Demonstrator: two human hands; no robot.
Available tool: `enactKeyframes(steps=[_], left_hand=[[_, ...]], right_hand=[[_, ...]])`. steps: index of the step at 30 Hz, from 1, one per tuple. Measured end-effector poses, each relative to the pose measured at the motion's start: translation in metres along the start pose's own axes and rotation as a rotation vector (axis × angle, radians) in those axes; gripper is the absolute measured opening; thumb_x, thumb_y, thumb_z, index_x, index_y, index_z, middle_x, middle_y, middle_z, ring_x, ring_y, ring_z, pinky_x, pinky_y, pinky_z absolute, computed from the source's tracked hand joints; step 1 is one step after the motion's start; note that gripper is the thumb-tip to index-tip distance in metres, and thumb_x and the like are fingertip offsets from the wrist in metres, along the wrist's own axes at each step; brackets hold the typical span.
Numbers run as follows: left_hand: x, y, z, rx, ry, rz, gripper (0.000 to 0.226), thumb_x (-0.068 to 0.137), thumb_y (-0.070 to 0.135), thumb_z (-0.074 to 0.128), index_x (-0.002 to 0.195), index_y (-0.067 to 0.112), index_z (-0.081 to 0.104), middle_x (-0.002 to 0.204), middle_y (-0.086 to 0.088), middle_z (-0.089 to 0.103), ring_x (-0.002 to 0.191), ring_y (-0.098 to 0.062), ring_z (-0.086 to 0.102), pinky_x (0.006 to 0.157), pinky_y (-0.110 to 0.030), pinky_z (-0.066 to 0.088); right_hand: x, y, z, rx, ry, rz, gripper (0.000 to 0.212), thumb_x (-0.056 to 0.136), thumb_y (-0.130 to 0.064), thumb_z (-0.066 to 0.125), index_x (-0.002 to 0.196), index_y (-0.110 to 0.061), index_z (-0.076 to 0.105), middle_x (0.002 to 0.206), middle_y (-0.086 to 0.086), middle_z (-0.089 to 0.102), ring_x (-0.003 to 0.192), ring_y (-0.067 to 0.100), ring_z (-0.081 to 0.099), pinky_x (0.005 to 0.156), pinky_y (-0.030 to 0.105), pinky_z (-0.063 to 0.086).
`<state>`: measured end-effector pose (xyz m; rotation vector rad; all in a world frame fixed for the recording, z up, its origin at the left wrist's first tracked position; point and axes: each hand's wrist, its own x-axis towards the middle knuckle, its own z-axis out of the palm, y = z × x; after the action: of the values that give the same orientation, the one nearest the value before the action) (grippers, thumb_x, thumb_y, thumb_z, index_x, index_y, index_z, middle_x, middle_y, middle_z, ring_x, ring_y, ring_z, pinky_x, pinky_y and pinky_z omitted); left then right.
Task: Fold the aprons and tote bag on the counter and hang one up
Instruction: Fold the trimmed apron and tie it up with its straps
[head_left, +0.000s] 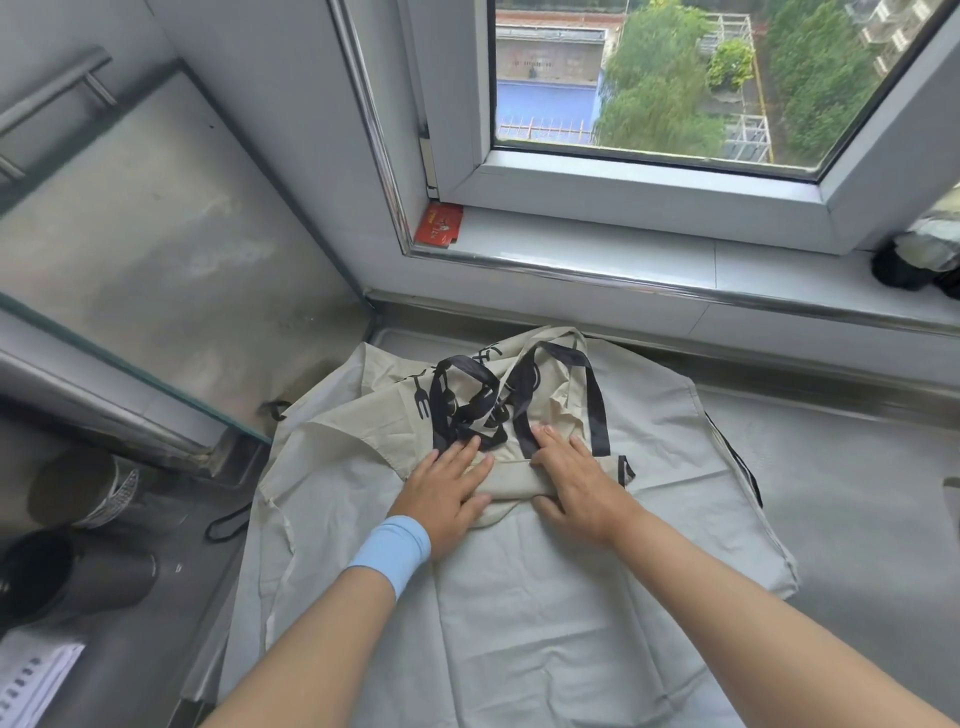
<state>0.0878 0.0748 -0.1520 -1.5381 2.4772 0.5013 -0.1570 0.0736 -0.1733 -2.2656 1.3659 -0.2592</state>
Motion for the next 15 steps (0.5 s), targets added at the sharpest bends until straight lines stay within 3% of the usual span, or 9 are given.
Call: enactKeyframes(steps=[3, 6, 9, 13, 15], left_hand=[[-0.002, 0.008, -0.010, 0.019, 0.039, -0.082, 0.075, 0.080, 0.065, 0.007, 0.148, 0.041, 0.028, 0.159, 0.005, 0.014, 0.144, -0.021, 0.013, 0.115, -0.038, 0.007], [-0.001, 0.021, -0.025, 0.081, 0.079, -0.105, 0.056, 0.086, 0.059, 0.036, 0.139, 0.041, 0.042, 0.144, 0.004, 0.030, 0.128, -0.022, 0.027, 0.106, -0.035, 0.020], [0.000, 0.030, -0.035, 0.067, 0.102, -0.065, 0.052, 0.086, 0.033, 0.055, 0.137, 0.035, 0.044, 0.142, 0.004, 0.034, 0.120, -0.022, 0.040, 0.097, -0.034, 0.034], [-0.007, 0.032, -0.057, -0.021, 0.114, -0.022, 0.041, 0.087, 0.022, 0.056, 0.127, 0.027, 0.048, 0.127, 0.004, 0.048, 0.112, -0.021, 0.052, 0.091, -0.032, 0.037], [-0.013, 0.027, -0.070, -0.071, 0.156, -0.044, 0.032, 0.088, 0.017, 0.056, 0.118, 0.026, 0.053, 0.131, 0.004, 0.042, 0.107, -0.022, 0.053, 0.082, -0.032, 0.040]], right_hand=[[0.003, 0.002, -0.003, -0.066, -0.069, 0.001, 0.037, 0.096, -0.035, 0.053, 0.125, -0.010, 0.052, 0.162, 0.012, 0.018, 0.151, 0.026, 0.015, 0.121, 0.039, 0.009], [0.006, 0.000, -0.006, -0.316, 0.043, -0.062, 0.033, 0.095, -0.037, 0.042, 0.101, -0.013, 0.063, 0.148, 0.019, 0.045, 0.135, 0.033, 0.045, 0.103, 0.045, 0.042], [0.009, -0.011, -0.015, -0.488, 0.151, -0.064, 0.022, 0.092, -0.030, 0.048, 0.088, -0.014, 0.063, 0.128, 0.014, 0.057, 0.118, 0.033, 0.056, 0.091, 0.043, 0.036], [0.014, -0.031, -0.038, -0.428, 0.190, -0.103, 0.025, 0.094, -0.035, 0.041, 0.085, -0.018, 0.057, 0.093, 0.001, 0.057, 0.083, 0.024, 0.059, 0.083, 0.039, 0.037], [0.018, -0.048, -0.057, -0.366, 0.124, -0.104, 0.028, 0.096, -0.036, 0.038, 0.086, -0.019, 0.057, 0.086, 0.000, 0.056, 0.076, 0.025, 0.060, 0.075, 0.038, 0.039]])
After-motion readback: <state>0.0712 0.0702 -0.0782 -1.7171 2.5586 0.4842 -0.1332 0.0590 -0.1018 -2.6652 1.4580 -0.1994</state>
